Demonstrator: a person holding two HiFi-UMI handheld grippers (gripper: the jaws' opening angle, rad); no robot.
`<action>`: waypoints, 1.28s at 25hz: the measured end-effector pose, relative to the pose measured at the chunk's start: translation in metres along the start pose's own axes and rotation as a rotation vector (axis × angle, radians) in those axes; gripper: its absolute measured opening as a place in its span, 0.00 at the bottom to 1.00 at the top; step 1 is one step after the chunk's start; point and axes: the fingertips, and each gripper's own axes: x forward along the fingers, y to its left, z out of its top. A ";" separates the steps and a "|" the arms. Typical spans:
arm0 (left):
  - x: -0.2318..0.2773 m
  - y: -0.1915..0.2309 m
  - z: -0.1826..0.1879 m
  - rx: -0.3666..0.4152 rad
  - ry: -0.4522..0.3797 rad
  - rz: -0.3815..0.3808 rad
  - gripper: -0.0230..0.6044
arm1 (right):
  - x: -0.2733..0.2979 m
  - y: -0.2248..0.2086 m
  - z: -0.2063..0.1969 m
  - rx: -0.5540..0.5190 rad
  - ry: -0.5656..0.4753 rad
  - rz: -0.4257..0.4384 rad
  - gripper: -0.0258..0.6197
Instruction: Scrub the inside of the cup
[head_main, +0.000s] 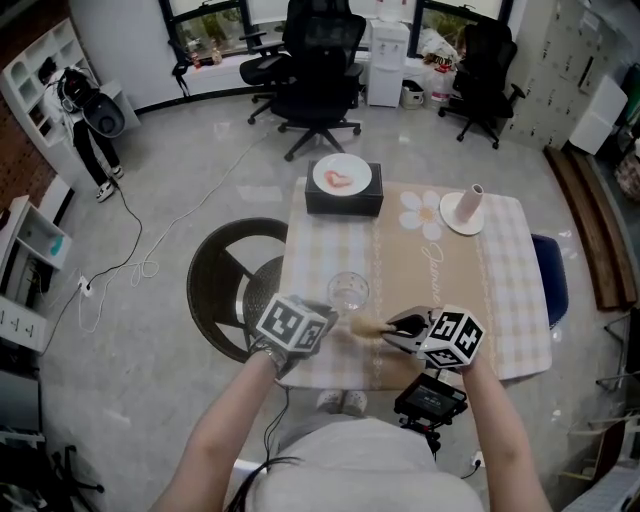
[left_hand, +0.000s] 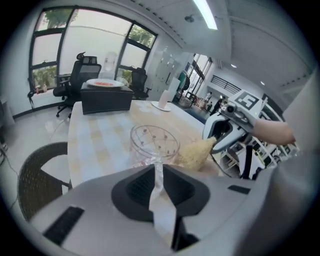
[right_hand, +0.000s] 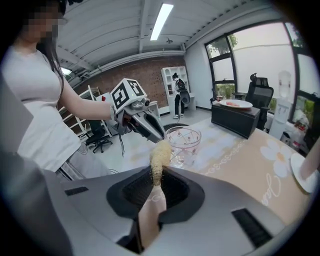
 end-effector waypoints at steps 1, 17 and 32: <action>0.000 0.001 -0.001 0.037 0.013 0.005 0.12 | -0.001 -0.004 0.000 -0.006 0.000 -0.023 0.11; 0.008 0.020 -0.004 0.430 0.092 0.018 0.12 | -0.021 -0.003 0.019 -0.148 -0.039 -0.109 0.11; 0.025 0.035 0.008 0.732 0.134 0.110 0.12 | -0.037 -0.020 0.043 -0.062 -0.209 -0.312 0.11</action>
